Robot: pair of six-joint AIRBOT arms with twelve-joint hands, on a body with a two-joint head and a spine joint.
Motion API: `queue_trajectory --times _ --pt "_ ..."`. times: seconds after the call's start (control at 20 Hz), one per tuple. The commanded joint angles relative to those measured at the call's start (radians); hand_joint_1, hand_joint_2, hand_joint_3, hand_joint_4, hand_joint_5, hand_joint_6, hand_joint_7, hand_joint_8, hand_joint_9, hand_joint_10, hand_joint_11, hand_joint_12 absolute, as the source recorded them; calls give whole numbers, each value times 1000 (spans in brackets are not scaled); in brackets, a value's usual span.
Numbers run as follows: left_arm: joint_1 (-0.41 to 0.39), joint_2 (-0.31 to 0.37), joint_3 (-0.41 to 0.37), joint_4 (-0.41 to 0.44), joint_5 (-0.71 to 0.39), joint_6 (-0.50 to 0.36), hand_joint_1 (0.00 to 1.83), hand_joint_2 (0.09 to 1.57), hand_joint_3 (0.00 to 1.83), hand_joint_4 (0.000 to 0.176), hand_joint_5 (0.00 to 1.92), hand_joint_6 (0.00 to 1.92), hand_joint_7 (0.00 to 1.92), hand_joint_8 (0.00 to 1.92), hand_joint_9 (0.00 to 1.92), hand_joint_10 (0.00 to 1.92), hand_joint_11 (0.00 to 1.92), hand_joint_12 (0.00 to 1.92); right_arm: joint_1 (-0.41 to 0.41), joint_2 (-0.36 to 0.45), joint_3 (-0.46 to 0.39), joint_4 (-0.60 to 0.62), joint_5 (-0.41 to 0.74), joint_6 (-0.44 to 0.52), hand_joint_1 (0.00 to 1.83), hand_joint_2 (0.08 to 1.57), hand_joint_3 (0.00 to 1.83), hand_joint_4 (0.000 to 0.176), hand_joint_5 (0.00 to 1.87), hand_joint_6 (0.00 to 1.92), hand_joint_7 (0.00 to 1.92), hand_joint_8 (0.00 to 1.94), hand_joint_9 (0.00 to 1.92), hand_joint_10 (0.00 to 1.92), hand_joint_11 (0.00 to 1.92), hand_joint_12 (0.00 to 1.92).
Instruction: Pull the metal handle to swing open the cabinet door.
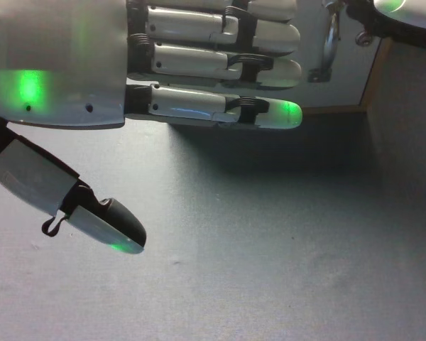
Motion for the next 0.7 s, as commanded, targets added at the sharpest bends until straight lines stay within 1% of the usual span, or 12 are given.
queue_trajectory --times 0.0,0.1,0.15,0.2,0.35,0.4,0.45,0.55,0.65 --pt "-7 6 1 -97 -20 5 0 1059 9 24 43 2 74 3 0 0 0 0 11 8 3 39 93 10 0 1163 15 67 105 8 99 9 25 9 0 0" --pt "-7 6 1 -97 -20 5 0 1060 8 19 59 8 97 11 18 7 0 0 4 12 -2 39 82 10 0 1163 13 76 107 7 96 6 26 8 0 0" --pt "-7 6 1 -97 -20 5 0 1063 9 14 70 11 106 13 22 8 0 0 1 13 -3 39 79 10 0 1164 13 75 116 10 105 9 32 10 0 0" --pt "-7 6 1 -97 -20 5 0 1071 11 0 79 13 120 16 43 14 2 1 -3 15 -4 39 75 10 0 1163 12 70 130 15 114 12 35 10 0 0" --pt "-7 6 1 -97 -20 5 0 1079 11 0 110 19 131 13 78 21 14 7 -7 23 -4 39 72 10 0 1164 10 66 144 16 113 8 41 10 8 4" --pt "-7 6 1 -97 -20 5 0 1087 6 0 151 11 159 7 121 13 42 22 -10 26 -3 40 72 10 0 1169 11 59 151 16 120 9 52 13 24 11" --pt "-7 6 1 -97 -20 5 0 1086 4 0 163 10 166 5 135 12 56 30 -12 27 -2 40 72 10 0 1170 10 57 150 14 121 8 54 12 27 13" --pt "-7 6 1 -97 -19 5 0 1092 5 0 135 0 154 0 119 3 82 42 -18 28 -2 39 68 10 0 1198 9 42 167 5 148 3 69 6 34 28" --pt "-7 6 1 -97 -19 5 0 1092 4 0 106 0 136 0 101 0 69 39 -25 30 -3 37 65 10 0 1210 9 35 178 5 165 5 87 8 54 46"
